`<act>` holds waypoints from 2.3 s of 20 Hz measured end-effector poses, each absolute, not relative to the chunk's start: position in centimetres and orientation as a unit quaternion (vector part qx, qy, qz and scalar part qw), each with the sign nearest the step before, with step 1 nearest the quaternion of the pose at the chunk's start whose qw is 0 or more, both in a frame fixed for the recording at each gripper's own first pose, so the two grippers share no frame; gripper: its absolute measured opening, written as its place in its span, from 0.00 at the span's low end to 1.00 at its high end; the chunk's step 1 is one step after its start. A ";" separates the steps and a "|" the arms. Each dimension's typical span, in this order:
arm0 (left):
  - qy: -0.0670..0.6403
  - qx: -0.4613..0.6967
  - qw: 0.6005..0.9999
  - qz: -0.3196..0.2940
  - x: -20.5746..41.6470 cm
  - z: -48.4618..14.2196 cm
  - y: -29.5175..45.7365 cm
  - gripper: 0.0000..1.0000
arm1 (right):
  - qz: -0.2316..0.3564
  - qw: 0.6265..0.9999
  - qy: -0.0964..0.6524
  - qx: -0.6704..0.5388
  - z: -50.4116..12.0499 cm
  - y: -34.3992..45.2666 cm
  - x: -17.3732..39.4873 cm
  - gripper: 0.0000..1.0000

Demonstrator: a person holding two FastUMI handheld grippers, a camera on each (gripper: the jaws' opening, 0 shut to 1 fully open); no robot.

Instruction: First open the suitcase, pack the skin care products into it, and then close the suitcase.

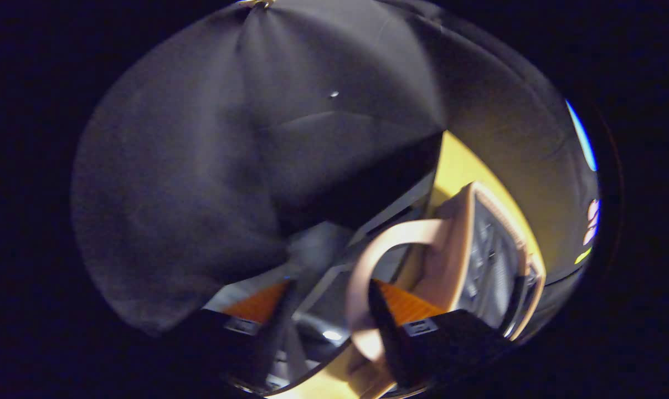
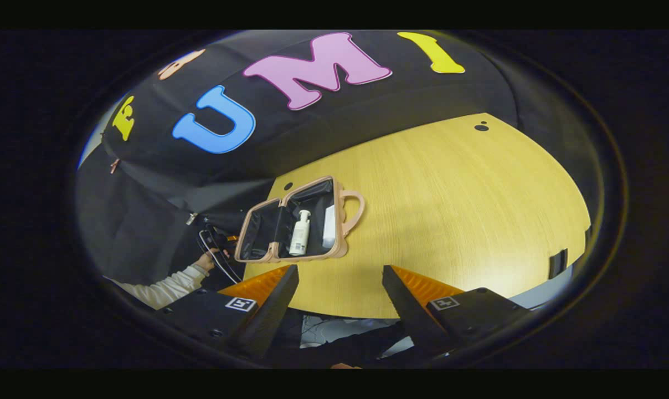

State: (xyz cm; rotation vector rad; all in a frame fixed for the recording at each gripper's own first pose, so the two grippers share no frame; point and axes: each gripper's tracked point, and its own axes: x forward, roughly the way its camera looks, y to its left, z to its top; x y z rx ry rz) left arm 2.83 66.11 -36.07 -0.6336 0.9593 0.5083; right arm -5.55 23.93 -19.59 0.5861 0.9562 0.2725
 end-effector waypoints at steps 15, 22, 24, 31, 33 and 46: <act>0.299 -0.228 0.920 0.106 7.9 -10.2 55.5 0.06 | 0.229 0.853 0.407 0.234 -19.0 21.1 -3.0 0.97; 0.285 -0.183 0.941 0.009 12.5 -3.5 34.2 0.06 | 0.253 0.855 0.369 0.262 -17.7 13.9 -0.2 0.96; 0.301 -0.154 0.941 -0.020 13.9 -5.1 27.7 0.06 | 0.243 0.863 0.357 0.264 -17.4 10.6 0.4 0.96; 0.384 -0.111 0.914 -0.067 16.7 -18.4 12.2 0.06 | 0.186 0.892 0.327 0.251 -17.4 -2.3 0.3 0.96; 0.410 -0.094 0.905 -0.061 16.8 -22.7 11.1 0.06 | 0.170 0.898 0.325 0.243 -17.6 -5.4 -0.2 0.96; 0.285 0.064 0.956 -0.003 15.5 -13.1 5.0 0.82 | 0.161 0.948 0.254 0.100 -14.2 -7.9 1.8 0.97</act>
